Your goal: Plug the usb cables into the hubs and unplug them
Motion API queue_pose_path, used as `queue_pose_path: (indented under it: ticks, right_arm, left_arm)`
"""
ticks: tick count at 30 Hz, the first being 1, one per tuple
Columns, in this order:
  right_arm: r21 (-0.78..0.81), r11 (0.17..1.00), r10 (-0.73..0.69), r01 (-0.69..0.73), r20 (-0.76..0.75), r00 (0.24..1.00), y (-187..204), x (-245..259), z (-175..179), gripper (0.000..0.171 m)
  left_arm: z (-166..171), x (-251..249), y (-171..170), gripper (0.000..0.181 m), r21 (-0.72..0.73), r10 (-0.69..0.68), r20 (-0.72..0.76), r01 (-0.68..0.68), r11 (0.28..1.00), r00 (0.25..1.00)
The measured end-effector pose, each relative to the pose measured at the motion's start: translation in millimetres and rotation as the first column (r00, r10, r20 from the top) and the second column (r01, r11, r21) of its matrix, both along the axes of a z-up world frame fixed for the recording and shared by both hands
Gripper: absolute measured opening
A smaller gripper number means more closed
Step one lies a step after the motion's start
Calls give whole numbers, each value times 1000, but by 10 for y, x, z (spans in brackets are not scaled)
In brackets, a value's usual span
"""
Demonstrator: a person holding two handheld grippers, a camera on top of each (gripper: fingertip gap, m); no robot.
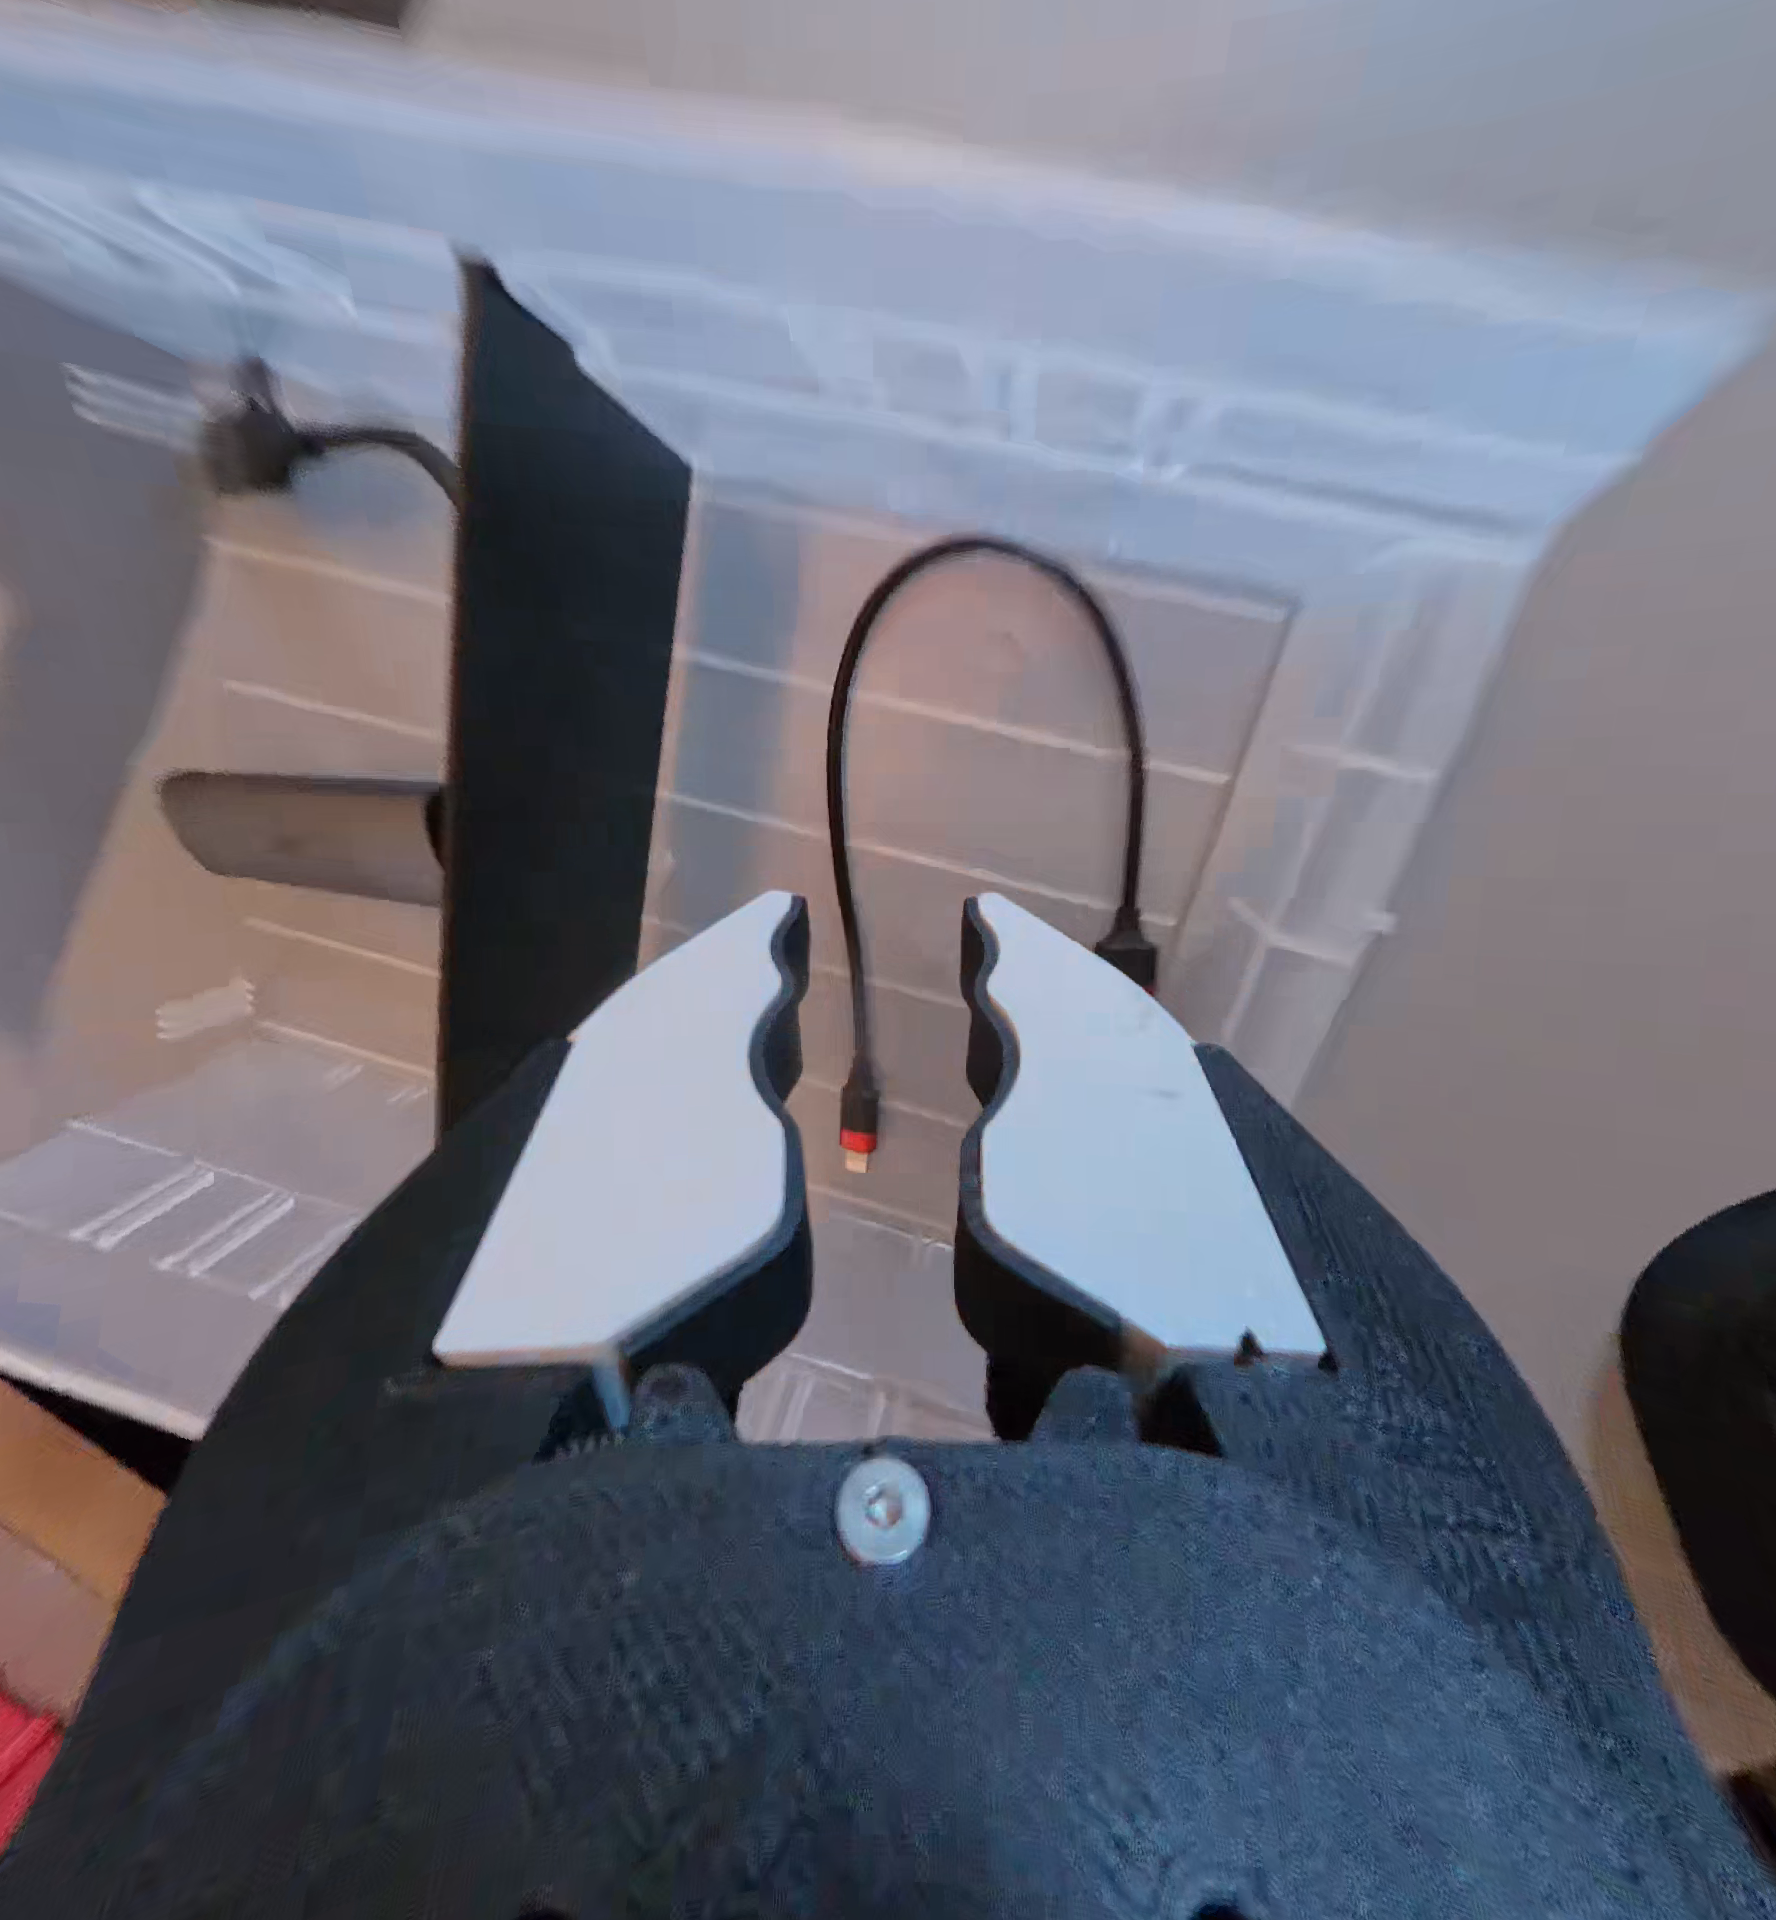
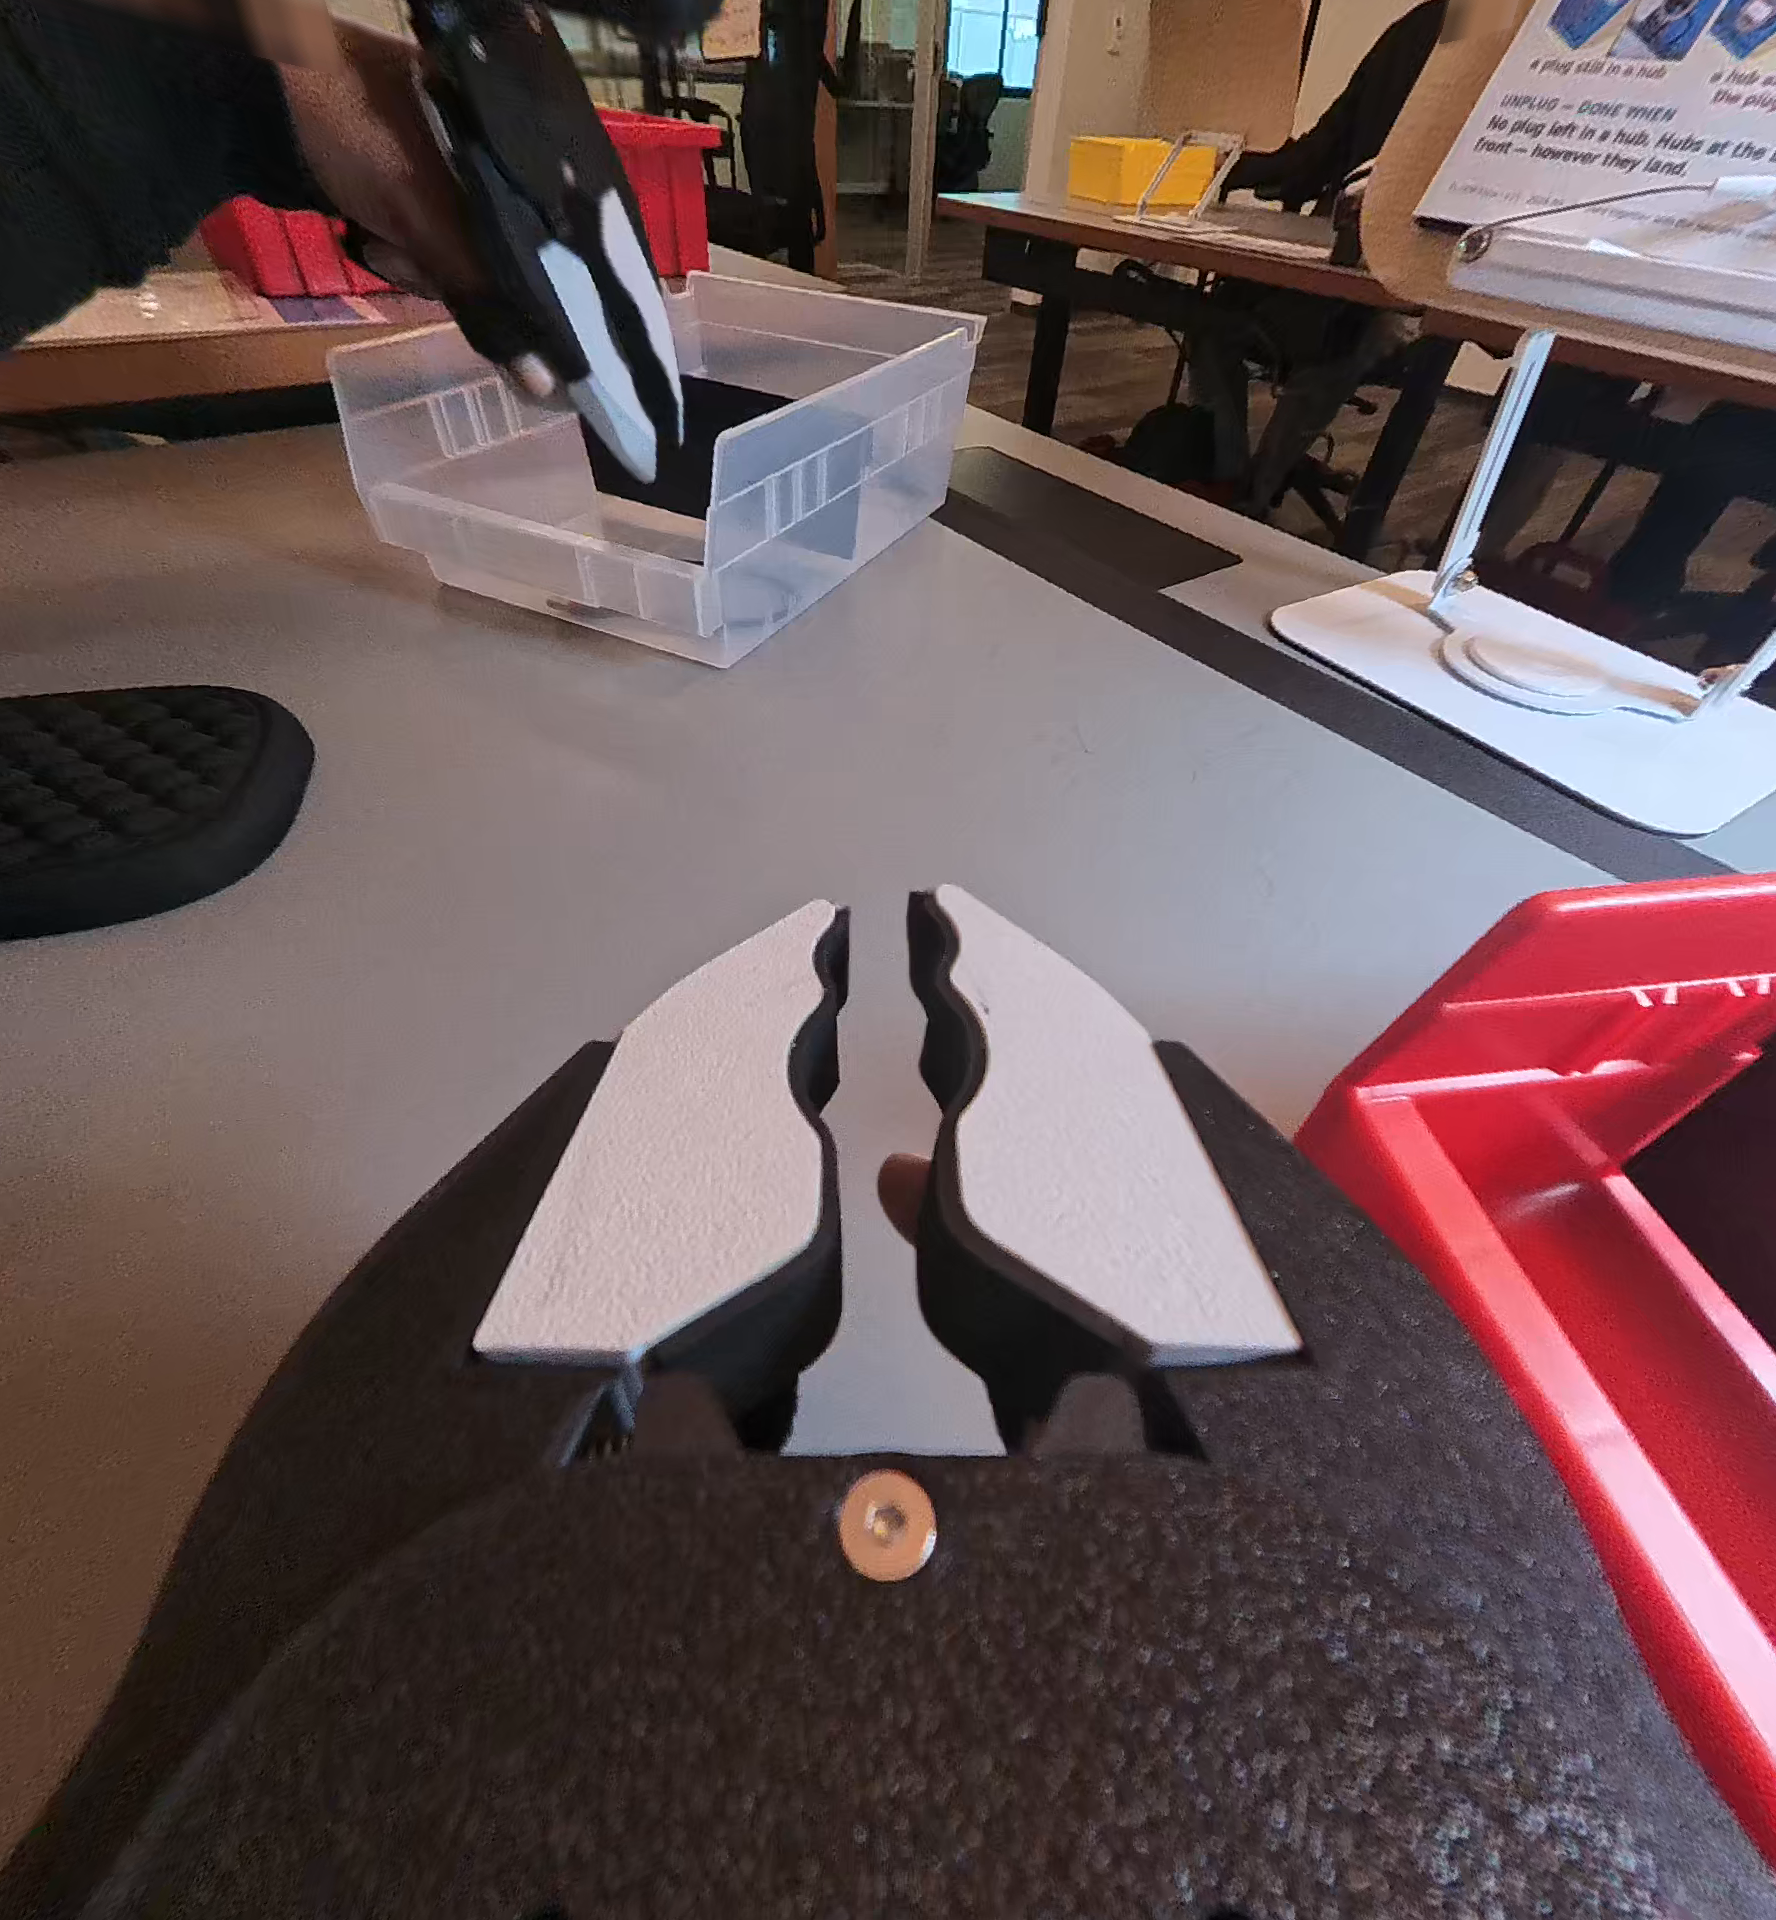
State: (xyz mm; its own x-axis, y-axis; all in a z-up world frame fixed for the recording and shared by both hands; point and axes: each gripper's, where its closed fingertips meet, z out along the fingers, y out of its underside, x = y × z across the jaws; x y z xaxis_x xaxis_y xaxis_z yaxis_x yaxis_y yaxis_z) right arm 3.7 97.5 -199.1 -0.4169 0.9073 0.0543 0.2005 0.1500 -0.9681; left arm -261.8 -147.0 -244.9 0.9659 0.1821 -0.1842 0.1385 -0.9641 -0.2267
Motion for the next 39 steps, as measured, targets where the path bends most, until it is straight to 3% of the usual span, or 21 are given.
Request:
queue_pose_path:
  ticks: [7, 11, 14, 18, 20, 24, 27, 30, 35, 39]
  right_arm:
    - [-19, 1000, -12, 11, -29, 1000, 103, 85, 22, 11]
    - [-60, 998, 5, -7, -36, 999, 93, 98, 73, 11]
    - [-54, 998, 10, -12, -28, 1000, 75, 101, 53, 11]
    - [-19, 1000, 1, -1, -37, 999, 56, 118, 57, 11]
    - [-4, 1000, -11, 10, -58, 998, 65, 133, 98, 10]
    - [-32, 999, -21, 18, -97, 995, 93, 138, 197, 10]
    - [-79, 997, -13, 4, -103, 995, 76, 106, 234, 10]
    - [-80, 997, -7, -3, -126, 992, 24, 93, 275, 10]
    - [-24, 999, 23, -27, -163, 986, -106, 126, 317, 11]
    - [-39, 979, 192, -200, -146, 970, -409, 254, 288, 20]
  left_arm:
    - [-527, -112, -97, 31, -196, 100, 162, -68, 978, 982]
    - [-535, -117, -85, 23, -162, 141, 226, -105, 981, 964]
    - [-539, -99, -100, 3, -148, 145, 247, -110, 983, 958]
    - [-523, -45, -144, 3, -136, 112, 224, -82, 987, 968]
    - [-321, -35, -91, 3, -31, 100, 185, -95, 995, 978]
    - [669, 15, 12, 3, 279, 67, 45, -77, 957, 997]
    - [1395, 246, 110, 3, 471, 21, -41, 1, 882, 999]
    - [1793, 763, 345, 3, 643, -129, -1, 99, 759, 992]
    - [1616, 1590, 785, 3, 789, -369, 125, 133, 600, 921]
    - [1122, 2104, 1133, 3, 829, -481, 280, 43, 557, 831]
